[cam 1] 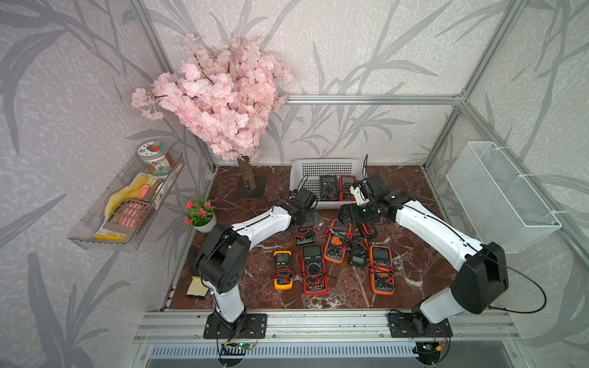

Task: Put the multimeter into the basket
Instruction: Pick up the multimeter from the center of the board.

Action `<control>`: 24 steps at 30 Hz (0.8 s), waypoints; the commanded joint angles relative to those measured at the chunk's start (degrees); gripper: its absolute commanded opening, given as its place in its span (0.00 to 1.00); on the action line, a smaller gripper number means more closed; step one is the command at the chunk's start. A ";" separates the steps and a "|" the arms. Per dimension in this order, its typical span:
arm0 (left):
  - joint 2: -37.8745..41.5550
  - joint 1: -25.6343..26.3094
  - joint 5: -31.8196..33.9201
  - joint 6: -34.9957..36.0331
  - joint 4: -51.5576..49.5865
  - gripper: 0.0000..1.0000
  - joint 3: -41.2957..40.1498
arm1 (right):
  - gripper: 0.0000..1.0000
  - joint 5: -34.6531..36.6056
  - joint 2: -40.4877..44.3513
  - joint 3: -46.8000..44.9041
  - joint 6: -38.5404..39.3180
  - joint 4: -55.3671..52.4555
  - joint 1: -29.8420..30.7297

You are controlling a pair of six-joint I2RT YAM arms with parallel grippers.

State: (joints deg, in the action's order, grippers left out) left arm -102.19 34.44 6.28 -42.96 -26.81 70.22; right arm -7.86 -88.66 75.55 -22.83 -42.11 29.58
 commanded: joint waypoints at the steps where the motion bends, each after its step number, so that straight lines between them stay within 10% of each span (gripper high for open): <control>1: -1.93 0.25 -0.79 1.56 0.57 1.00 -1.29 | 0.99 1.34 1.65 -0.37 -0.15 -1.54 0.30; 19: -8.84 0.28 -2.06 2.18 1.38 0.99 -1.40 | 0.99 2.74 0.28 1.30 -0.57 -2.73 0.33; 24: -7.12 0.28 -2.46 2.00 1.43 0.74 -2.01 | 0.99 3.26 -0.32 2.56 0.05 -3.32 0.30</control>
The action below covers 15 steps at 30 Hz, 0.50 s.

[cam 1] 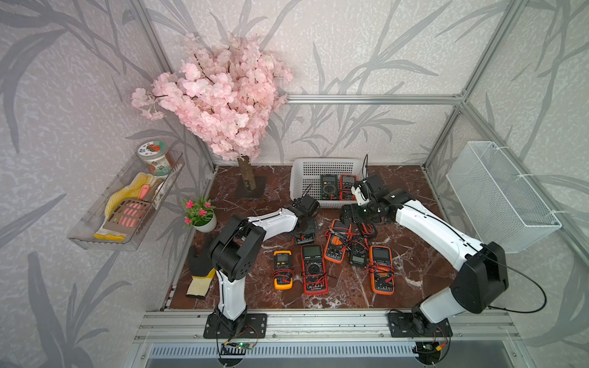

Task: Put the multimeter into the basket
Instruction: Pick up the multimeter from the center of the board.

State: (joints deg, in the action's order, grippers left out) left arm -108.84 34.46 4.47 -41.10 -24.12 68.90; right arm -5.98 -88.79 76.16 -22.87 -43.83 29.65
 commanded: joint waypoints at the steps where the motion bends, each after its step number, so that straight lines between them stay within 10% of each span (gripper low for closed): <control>1: 0.43 0.21 -0.61 0.07 -1.28 0.67 -0.94 | 0.99 1.41 -0.39 2.08 0.03 -1.61 0.25; 15: 13.07 0.16 2.46 0.66 -9.10 0.51 1.28 | 0.99 1.06 -2.34 5.83 -0.22 -2.32 0.19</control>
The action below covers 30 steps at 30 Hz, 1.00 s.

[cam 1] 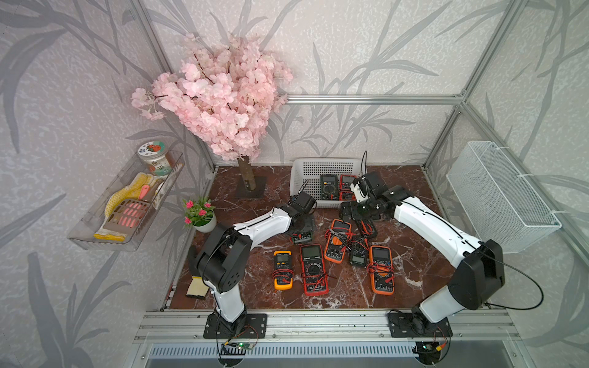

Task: Put the multimeter into the basket
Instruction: Pick up the multimeter from the center of the board, then place the multimeter in the basket.

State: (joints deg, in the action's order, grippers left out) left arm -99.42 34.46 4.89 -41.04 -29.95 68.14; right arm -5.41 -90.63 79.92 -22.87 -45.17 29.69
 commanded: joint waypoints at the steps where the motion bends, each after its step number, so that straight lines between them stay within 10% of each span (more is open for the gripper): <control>1: 4.51 0.12 2.18 0.76 -3.70 0.51 2.00 | 0.99 0.48 -0.51 2.38 -0.16 -1.02 0.16; 14: 14.03 0.04 7.02 3.67 -2.33 0.51 6.50 | 0.99 -1.01 -0.50 5.50 -0.97 -0.74 -0.75; 30: -10.54 -3.56 5.39 14.98 -2.26 0.54 35.46 | 0.99 -1.16 0.58 4.39 -1.13 -1.24 -2.74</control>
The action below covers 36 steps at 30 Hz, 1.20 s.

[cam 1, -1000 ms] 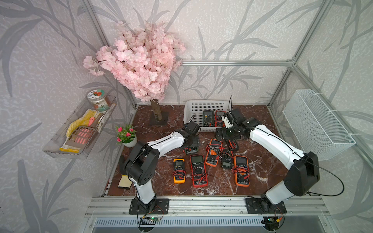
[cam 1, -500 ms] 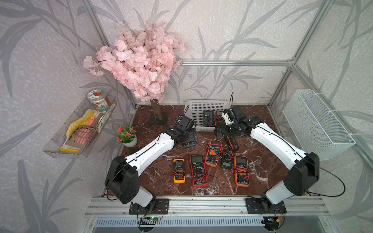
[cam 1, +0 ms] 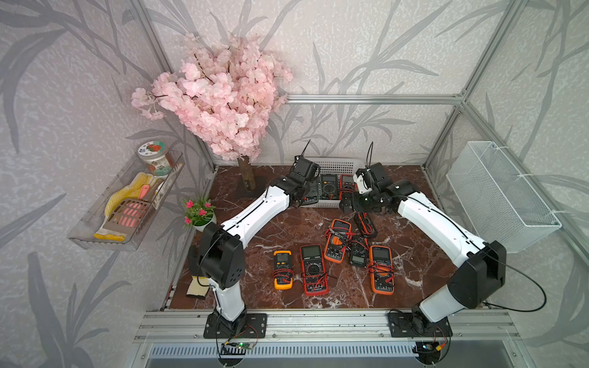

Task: Put the multimeter into the basket
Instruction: Place the multimeter in the basket.

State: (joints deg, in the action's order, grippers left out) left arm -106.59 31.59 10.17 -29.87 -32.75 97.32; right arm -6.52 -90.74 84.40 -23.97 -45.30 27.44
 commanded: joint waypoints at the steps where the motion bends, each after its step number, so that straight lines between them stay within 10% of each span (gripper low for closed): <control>1: -5.16 -0.90 0.16 4.59 0.13 0.54 8.24 | 0.99 0.02 0.75 -0.24 0.02 -1.19 -0.67; 18: -30.88 -3.18 2.17 10.92 -12.32 0.60 38.42 | 0.99 -4.56 -3.60 0.96 -1.42 2.27 -1.96; 28: -35.86 -5.19 -0.63 10.17 -14.22 0.69 39.78 | 0.99 -3.72 -5.08 0.24 -1.55 4.03 -2.04; 36: -37.52 -5.33 -2.23 8.76 -14.27 0.95 39.70 | 0.99 -3.23 -5.03 -0.07 -1.09 4.07 -2.01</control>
State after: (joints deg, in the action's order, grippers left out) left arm -143.15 26.35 8.34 -20.51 -46.78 134.98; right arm -10.55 -95.24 84.38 -25.26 -41.60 25.54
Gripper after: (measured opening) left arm 0.938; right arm 0.993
